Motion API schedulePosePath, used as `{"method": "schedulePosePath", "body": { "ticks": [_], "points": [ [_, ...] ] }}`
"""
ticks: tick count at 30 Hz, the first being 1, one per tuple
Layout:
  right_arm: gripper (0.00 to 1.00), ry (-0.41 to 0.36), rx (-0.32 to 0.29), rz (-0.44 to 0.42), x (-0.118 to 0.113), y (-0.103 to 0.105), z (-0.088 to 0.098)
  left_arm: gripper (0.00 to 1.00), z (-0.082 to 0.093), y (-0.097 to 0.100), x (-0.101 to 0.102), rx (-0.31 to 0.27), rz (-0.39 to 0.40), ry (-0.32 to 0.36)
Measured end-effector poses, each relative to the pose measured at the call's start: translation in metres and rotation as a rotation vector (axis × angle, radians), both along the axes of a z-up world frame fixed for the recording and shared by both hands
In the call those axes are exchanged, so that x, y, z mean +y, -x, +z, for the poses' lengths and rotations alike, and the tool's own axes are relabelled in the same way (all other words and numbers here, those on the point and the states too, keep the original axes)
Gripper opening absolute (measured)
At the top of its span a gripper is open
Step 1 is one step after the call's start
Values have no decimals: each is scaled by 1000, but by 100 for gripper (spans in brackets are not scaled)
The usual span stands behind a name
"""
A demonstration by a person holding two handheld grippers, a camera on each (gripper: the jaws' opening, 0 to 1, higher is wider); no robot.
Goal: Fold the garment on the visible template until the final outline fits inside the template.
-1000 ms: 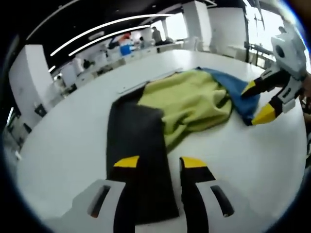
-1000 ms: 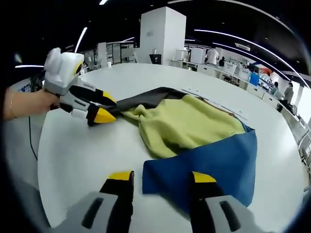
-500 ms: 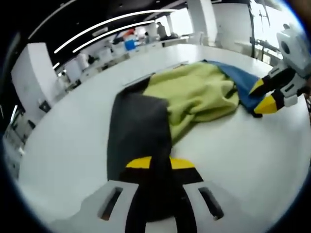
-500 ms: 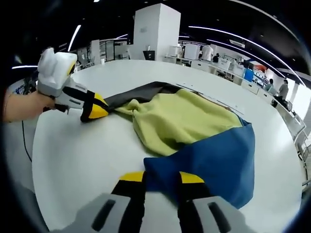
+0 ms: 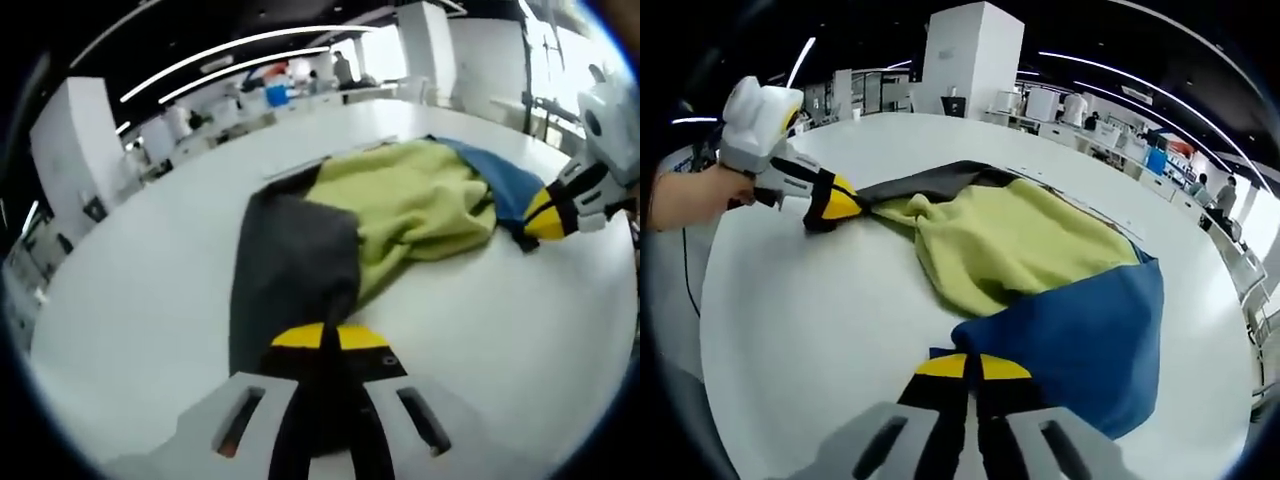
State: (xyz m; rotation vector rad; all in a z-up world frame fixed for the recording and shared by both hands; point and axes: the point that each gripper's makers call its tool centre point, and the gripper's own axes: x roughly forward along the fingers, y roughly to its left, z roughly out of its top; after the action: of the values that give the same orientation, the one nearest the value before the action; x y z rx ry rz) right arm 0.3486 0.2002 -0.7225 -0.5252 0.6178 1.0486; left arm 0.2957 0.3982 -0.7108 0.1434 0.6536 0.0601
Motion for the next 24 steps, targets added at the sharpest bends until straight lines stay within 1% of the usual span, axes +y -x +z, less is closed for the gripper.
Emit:
{"method": "schedulePosePath", "body": {
  "ticks": [2,5,8,11,17,21,24],
  "points": [
    [0,-15,-1,-7,-2,-1,7,0,3,0,1,-19,27,49],
    [0,-39,-8,-17,-4,-3,18,0,7,3,7,-24,42,47],
    [0,-59,-29,-28,-11,-9,32,0,12,6,13,-31,58,50],
    [0,-66,-48,-52,-21,-18,44,0,18,11,21,-27,69,27],
    [0,-93,-76,-123,-41,-39,68,0,28,18,36,-35,86,9],
    [0,-91,-99,-174,-58,-59,79,0,30,21,45,-26,96,-9],
    [0,-75,-119,-212,-73,-73,83,0,32,23,50,-22,101,-15]
  ]
}}
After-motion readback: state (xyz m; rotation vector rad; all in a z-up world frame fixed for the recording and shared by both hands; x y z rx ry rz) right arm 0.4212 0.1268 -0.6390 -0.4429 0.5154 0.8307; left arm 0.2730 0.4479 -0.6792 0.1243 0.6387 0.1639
